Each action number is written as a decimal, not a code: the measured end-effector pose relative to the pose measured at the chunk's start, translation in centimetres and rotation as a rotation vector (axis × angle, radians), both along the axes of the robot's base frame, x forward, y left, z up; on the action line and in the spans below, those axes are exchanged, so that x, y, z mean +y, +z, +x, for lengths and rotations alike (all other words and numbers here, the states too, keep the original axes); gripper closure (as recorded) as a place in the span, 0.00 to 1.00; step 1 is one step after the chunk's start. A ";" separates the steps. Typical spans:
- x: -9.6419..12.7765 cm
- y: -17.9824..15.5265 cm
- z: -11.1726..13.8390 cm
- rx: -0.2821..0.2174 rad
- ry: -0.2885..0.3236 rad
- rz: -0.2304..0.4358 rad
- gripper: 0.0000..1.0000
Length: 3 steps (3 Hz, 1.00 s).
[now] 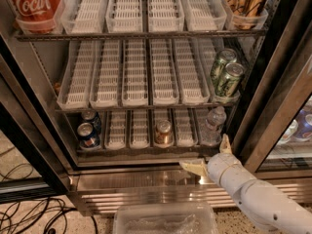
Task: Pick water bottle from bottom shelf of fridge
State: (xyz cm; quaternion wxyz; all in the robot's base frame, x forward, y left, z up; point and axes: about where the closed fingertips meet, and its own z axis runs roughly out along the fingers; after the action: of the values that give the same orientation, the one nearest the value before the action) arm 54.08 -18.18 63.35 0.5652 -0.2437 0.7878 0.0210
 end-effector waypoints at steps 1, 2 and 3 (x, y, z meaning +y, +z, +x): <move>-1.0 0.7 0.9 -0.057 -0.102 0.013 0.00; -3.4 1.4 1.5 -0.134 -0.220 0.032 0.00; -4.8 1.3 1.8 -0.180 -0.255 0.039 0.00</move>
Offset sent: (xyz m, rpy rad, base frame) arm 0.0173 -0.0718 0.0217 0.0519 -0.2371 -0.3842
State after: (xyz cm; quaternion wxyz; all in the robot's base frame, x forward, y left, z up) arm 55.89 -22.96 64.66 0.6362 -0.1316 0.7580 -0.0577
